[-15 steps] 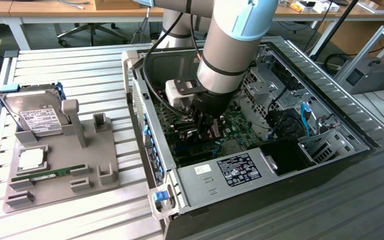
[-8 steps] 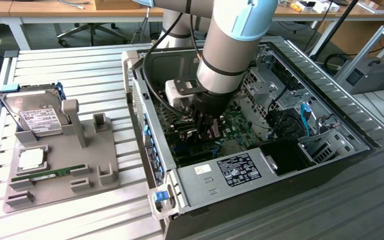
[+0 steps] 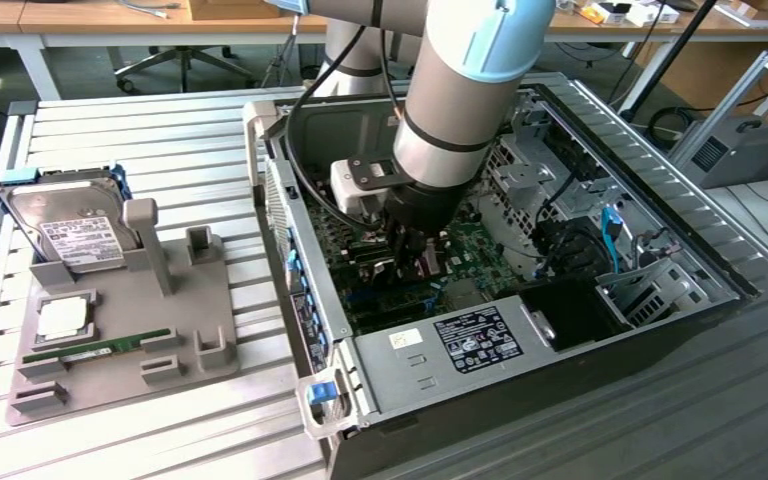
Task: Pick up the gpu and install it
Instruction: 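Insert the gpu into the slot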
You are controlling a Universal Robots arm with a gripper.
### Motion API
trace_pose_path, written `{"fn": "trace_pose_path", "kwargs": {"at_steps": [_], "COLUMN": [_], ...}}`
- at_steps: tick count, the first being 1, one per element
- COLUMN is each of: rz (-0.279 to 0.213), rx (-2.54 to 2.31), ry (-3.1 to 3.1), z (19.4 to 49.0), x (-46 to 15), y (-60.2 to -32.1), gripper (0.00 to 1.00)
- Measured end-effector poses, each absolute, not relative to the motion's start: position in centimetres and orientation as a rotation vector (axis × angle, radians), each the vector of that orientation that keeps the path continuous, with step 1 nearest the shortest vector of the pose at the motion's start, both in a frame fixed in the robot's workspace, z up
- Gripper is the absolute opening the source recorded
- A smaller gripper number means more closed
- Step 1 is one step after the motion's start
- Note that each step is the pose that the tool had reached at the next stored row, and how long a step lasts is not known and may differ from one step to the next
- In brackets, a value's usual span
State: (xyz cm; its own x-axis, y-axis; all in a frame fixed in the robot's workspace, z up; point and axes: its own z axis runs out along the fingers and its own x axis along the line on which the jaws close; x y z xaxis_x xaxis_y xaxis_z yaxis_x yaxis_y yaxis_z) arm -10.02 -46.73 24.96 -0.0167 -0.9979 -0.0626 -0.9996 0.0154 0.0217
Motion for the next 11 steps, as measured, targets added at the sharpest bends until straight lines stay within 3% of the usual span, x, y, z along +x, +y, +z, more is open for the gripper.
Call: {"fn": "trace_pose_path", "kwargs": {"at_steps": [11], "rz": [0.092], "rx": [-2.158], "ry": [2.24], "z": [24.97], "x": [-10.02], "y": [-46.73], "gripper": [0.27]}}
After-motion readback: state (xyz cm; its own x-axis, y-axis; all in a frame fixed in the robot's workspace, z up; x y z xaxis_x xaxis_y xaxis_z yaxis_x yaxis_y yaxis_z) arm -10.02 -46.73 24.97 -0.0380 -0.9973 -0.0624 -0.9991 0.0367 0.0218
